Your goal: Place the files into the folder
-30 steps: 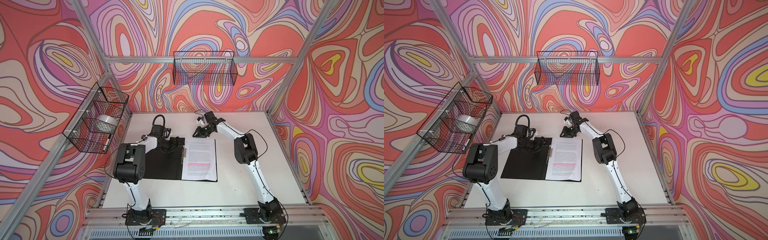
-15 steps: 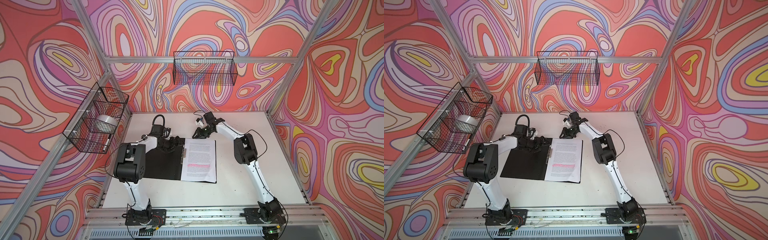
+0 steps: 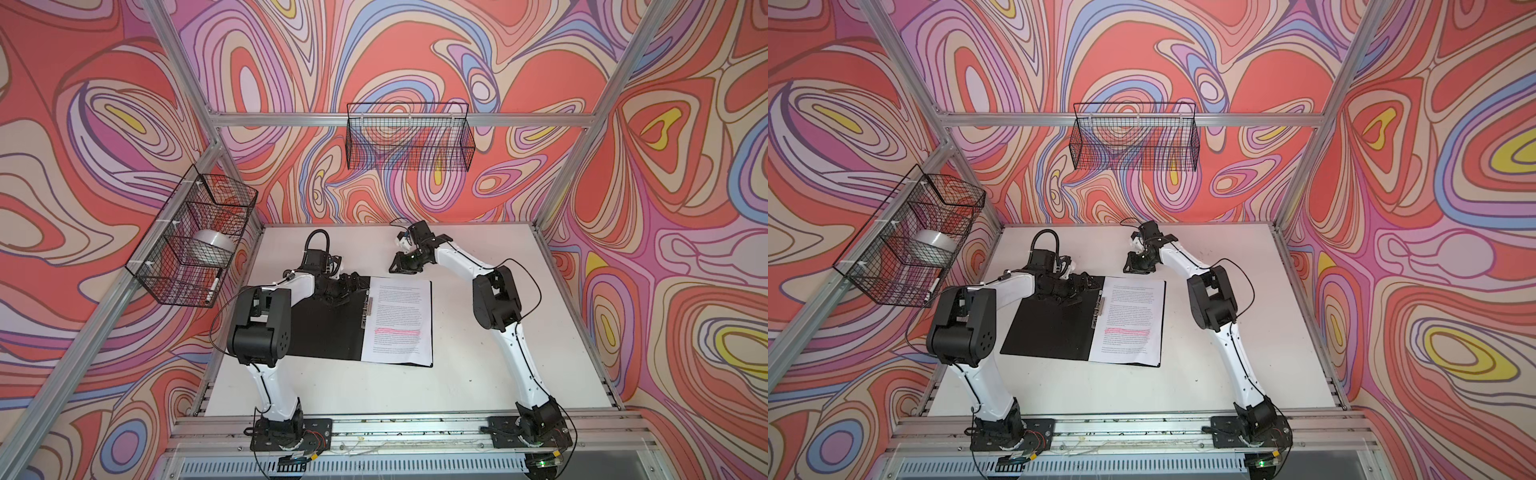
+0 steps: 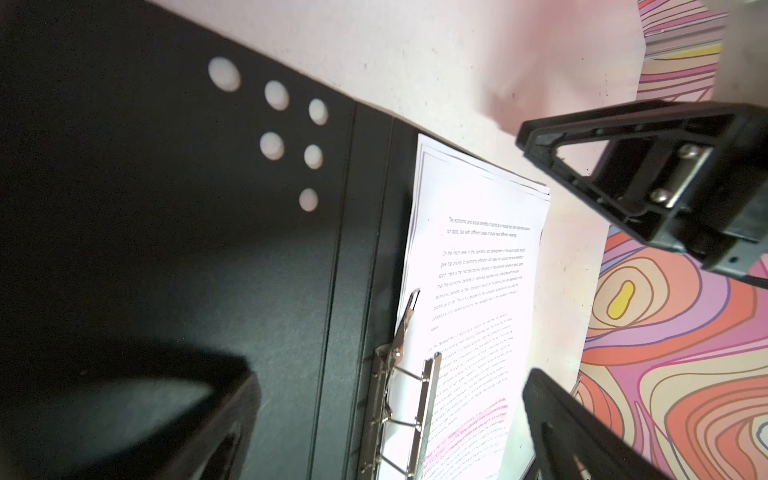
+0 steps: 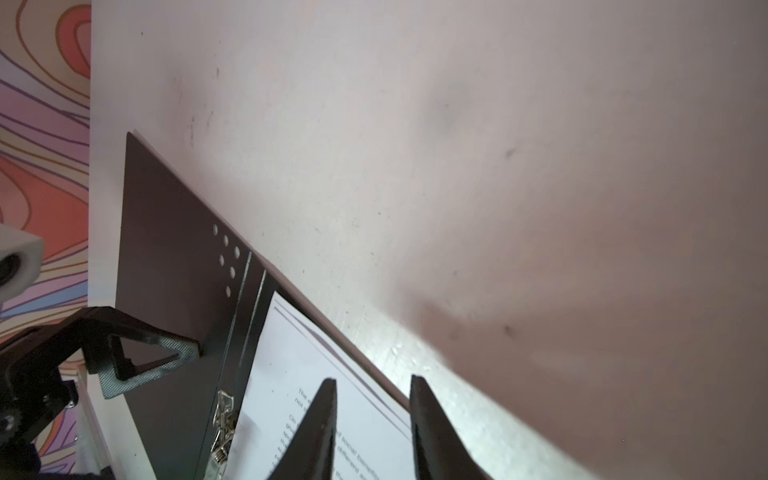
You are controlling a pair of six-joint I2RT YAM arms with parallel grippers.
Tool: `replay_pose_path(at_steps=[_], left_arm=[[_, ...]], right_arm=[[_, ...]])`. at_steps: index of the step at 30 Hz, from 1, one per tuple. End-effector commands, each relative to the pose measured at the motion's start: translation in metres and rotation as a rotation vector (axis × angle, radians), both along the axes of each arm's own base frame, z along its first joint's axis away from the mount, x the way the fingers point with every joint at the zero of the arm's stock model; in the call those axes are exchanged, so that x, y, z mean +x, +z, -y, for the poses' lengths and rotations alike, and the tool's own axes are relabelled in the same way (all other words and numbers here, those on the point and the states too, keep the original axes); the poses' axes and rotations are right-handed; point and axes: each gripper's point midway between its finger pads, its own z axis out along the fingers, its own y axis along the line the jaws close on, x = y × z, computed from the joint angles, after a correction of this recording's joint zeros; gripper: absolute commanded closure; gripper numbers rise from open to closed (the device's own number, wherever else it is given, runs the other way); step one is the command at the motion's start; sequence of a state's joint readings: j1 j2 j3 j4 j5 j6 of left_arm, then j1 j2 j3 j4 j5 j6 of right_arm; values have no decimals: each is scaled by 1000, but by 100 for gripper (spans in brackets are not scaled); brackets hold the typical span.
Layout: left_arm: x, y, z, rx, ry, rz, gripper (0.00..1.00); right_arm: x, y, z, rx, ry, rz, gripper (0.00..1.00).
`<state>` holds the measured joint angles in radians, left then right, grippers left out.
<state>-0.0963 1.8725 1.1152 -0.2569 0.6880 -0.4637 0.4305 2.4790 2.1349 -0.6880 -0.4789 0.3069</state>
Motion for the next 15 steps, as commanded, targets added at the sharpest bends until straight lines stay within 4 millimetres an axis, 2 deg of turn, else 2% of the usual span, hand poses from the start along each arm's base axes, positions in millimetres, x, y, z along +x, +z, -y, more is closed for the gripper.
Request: replay_pose_path(at_steps=[1, 4, 8, 11, 15], left_arm=[[-18, -15, -9, 52, 7, -80, 0], [-20, -6, -11, 68, -8, -48, 0], [-26, 10, -13, 91, -38, 2, 0], [-31, 22, -14, 104, -62, 36, 0], [-42, 32, -15, 121, -93, 55, 0]], right_arm=[[5, 35, 25, -52, -93, 83, 70], [-17, 48, 36, -48, -109, 79, 72], [-62, 74, 50, -22, -128, 71, 75], [-107, 85, 55, -8, -104, 23, 76], [-180, 81, 40, -61, -11, -35, 77]])
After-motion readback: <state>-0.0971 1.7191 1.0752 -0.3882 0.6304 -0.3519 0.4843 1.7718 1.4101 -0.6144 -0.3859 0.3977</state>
